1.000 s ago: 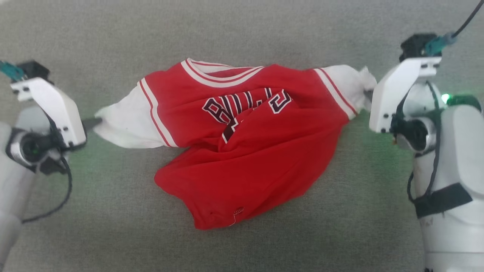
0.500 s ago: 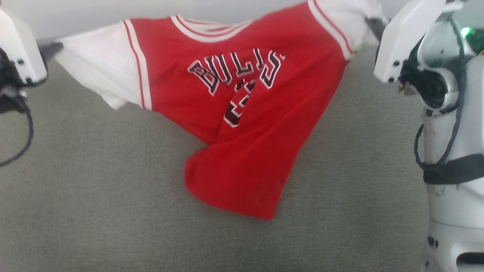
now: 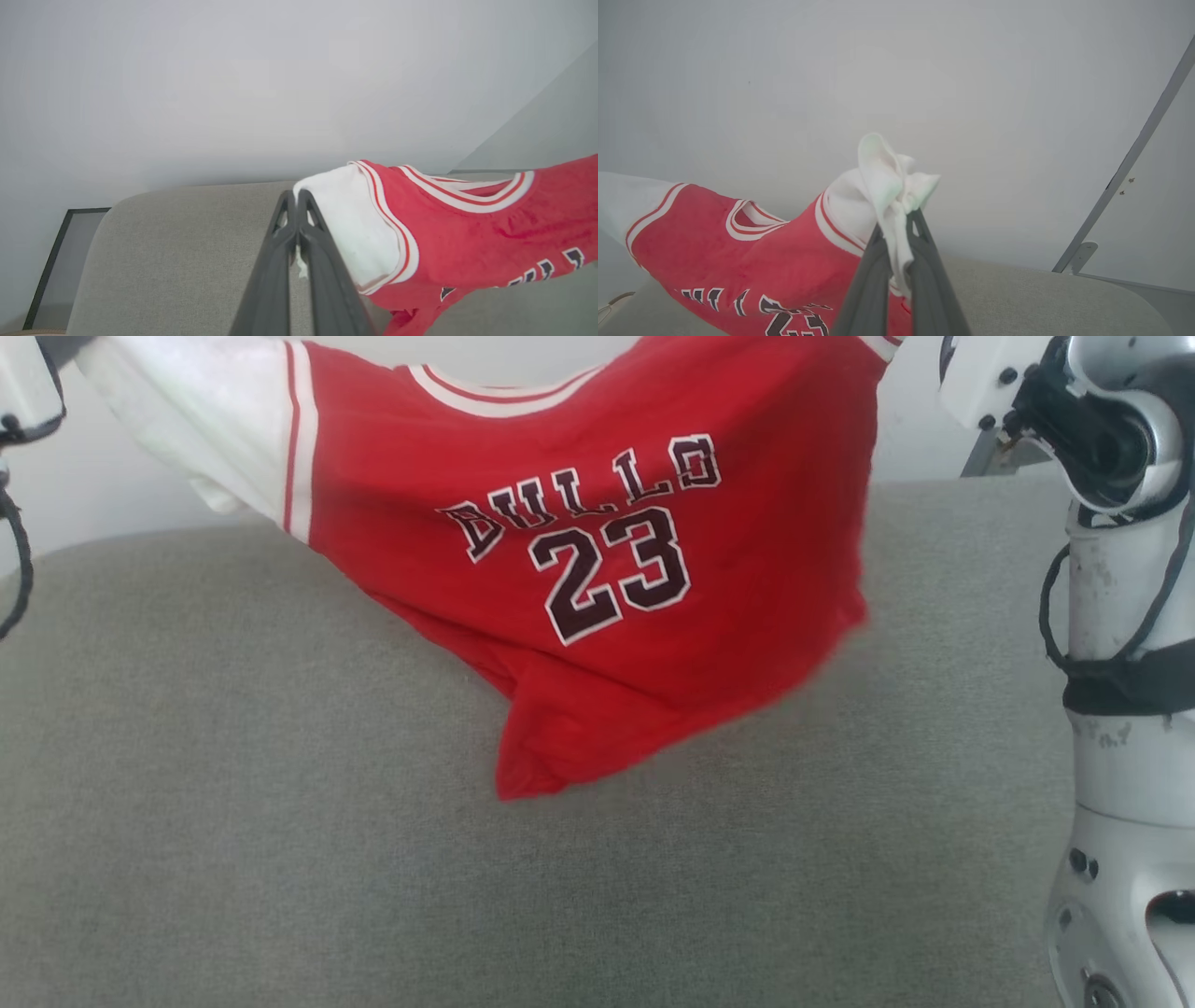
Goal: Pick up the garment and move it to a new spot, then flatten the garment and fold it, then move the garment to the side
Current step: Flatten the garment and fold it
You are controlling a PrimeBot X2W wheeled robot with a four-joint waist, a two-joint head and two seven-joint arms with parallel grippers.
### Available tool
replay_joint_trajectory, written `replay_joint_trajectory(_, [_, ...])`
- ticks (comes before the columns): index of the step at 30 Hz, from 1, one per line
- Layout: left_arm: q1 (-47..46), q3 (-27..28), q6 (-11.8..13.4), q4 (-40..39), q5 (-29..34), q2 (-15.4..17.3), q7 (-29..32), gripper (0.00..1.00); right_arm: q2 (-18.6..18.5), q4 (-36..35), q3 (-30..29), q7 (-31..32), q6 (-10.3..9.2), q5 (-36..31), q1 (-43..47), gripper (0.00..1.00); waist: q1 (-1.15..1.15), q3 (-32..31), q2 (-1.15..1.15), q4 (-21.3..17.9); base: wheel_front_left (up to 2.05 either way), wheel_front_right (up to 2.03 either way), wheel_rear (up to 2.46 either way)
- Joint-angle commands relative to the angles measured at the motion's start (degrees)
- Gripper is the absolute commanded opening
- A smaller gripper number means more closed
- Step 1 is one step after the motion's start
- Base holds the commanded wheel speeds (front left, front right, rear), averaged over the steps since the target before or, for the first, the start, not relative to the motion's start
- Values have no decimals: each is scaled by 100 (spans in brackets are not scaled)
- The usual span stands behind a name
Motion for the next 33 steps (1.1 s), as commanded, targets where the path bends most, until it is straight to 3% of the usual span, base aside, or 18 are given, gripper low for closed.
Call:
replay_joint_trajectory(1, [-102,-8,28,-20,124,15,6,0,-2,44,20,-4,-4,18,-82,0,0,-73,0,-38,0,0,0])
replay_joint_trajectory(7, [-271,-5,14,-71,193,-16,-152,0,-3,278,-18,-205,-4,-15,-319,0,0,-54,0,-40,0,0,0])
replay_joint_trajectory(17, [-852,49,-481,467,524,-221,-1198,0,-2,1198,-85,-1443,-4,-336,-1002,0,0,706,0,6,0,0,0])
replay_joint_trajectory(25, [-1905,93,-1010,1078,1043,-392,-2714,0,-2,2050,35,-3140,-4,-1005,-2005,0,0,1527,0,77,0,0,0])
replay_joint_trajectory(33, [-2874,-19,-1195,1557,1653,-543,-4897,0,-2,2695,-95,-5103,-5,-2292,-2888,0,0,2153,0,224,0,0,0])
